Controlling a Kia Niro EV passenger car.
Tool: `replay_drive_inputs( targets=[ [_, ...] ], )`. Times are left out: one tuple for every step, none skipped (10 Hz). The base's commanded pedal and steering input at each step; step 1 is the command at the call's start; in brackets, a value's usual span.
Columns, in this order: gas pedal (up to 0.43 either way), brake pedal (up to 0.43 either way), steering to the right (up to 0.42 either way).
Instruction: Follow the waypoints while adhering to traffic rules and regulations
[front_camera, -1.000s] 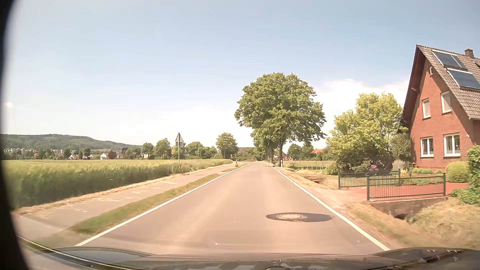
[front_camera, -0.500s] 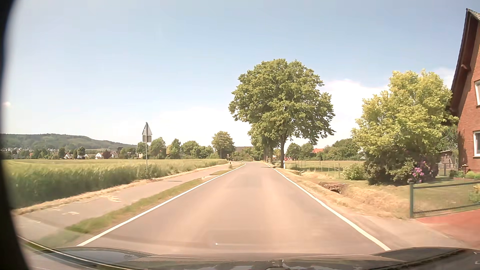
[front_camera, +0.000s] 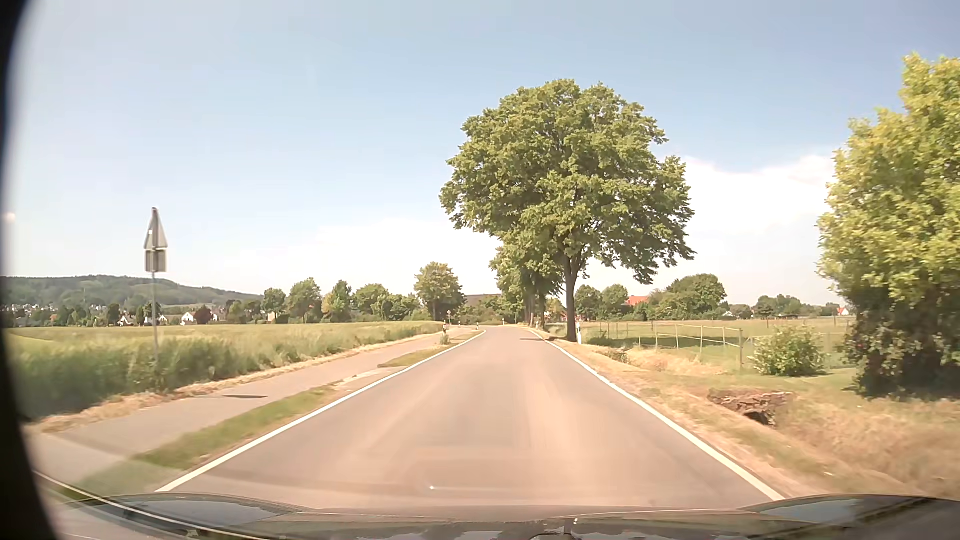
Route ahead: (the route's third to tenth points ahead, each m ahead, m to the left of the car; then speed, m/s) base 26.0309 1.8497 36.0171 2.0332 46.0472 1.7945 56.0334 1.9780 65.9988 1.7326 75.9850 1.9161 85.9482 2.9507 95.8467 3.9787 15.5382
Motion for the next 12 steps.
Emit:
replay_drive_inputs(
  targets=[
    [0.311,0.000,0.001],
    [0.287,0.000,0.001],
    [0.280,0.000,0.001],
    [0.280,0.000,0.001],
    [0.280,0.000,0.001],
    [0.280,0.000,0.001],
    [0.280,0.000,0.001],
    [0.280,0.000,0.001],
    [0.280,0.000,0.001],
    [0.280,0.000,0.001],
    [0.280,0.000,0.001],
    [0.280,0.000,0.001]
  ],
)
